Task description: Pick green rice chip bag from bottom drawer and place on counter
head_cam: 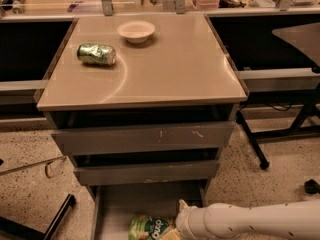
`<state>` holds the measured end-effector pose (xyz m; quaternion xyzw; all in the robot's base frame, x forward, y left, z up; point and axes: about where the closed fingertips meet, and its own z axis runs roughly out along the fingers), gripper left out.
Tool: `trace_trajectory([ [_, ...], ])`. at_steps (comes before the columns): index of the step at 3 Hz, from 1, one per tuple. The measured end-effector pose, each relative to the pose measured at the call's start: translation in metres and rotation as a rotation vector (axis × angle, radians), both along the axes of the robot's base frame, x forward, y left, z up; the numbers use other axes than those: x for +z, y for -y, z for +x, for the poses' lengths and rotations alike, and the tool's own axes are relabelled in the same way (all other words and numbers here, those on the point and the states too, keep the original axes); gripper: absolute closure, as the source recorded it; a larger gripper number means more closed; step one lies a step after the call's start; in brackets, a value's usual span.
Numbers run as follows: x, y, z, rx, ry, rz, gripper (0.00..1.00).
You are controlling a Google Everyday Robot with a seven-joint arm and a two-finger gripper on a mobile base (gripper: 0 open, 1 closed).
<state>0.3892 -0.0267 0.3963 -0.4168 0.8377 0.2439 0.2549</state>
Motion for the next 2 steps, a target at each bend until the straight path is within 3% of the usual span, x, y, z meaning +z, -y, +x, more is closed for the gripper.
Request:
trace_trajectory([
  [2,-0.127,-0.011,0.027,-0.084,0.027,-0.014,0.0],
])
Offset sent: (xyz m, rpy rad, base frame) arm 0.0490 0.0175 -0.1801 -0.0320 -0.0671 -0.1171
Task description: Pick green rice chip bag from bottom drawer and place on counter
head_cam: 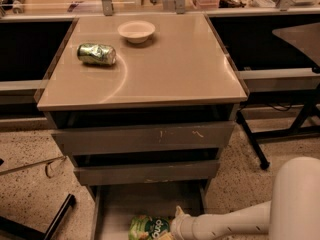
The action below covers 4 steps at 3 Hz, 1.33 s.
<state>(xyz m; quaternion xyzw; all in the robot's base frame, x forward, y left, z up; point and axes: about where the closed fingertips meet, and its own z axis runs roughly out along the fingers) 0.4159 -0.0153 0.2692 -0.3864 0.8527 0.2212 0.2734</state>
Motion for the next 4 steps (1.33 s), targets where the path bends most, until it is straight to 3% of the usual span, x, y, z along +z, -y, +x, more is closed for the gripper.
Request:
trace_trajectory([
  [1,0.0,0.0,0.0,0.0,0.0,0.0,0.0],
  [2,-0.031,-0.012,-0.001,-0.01,-0.001,0.018,0.0],
  [4,-0.13,-0.052,0.001,-0.029,0.006,0.03,0.0],
])
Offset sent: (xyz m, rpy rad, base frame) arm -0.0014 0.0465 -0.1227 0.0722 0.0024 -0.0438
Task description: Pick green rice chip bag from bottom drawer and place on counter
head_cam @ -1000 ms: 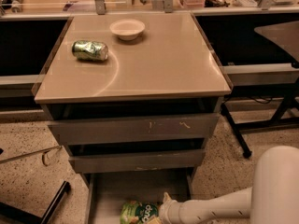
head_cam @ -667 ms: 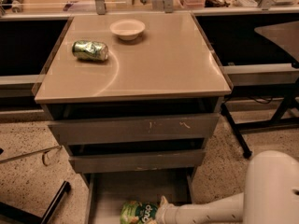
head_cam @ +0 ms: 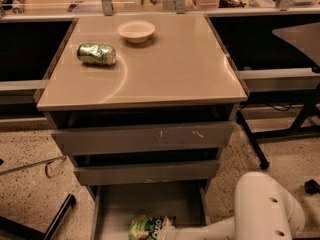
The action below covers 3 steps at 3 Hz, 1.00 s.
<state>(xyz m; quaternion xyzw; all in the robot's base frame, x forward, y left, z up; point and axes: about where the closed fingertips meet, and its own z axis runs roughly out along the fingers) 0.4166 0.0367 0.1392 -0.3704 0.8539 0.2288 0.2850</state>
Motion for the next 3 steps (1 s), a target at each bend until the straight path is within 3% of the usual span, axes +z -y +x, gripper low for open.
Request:
trace_trajectory([
  [1,-0.0068,-0.0001,0.0013,-0.011,-0.003,0.001,0.18],
  [3,-0.0068,-0.0001,0.0013,-0.011,-0.003,0.001,0.65],
])
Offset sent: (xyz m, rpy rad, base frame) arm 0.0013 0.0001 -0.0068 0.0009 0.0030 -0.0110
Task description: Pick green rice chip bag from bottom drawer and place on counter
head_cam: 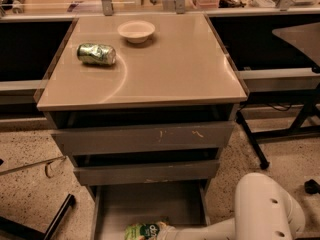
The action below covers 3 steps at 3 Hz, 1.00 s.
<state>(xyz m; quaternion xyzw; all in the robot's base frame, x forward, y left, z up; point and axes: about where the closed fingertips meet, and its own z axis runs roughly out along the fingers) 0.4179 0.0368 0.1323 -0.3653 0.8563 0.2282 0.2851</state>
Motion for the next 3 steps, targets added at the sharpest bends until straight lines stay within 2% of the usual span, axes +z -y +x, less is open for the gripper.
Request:
trace_trajectory([
  [1,0.015,0.002,0.002,0.006,0.008,-0.005,0.87],
  [2,0.078,0.002,0.002,0.037,0.044,0.042,1.0],
  [3,0.172,0.011,0.005,0.03,0.143,0.085,1.0],
])
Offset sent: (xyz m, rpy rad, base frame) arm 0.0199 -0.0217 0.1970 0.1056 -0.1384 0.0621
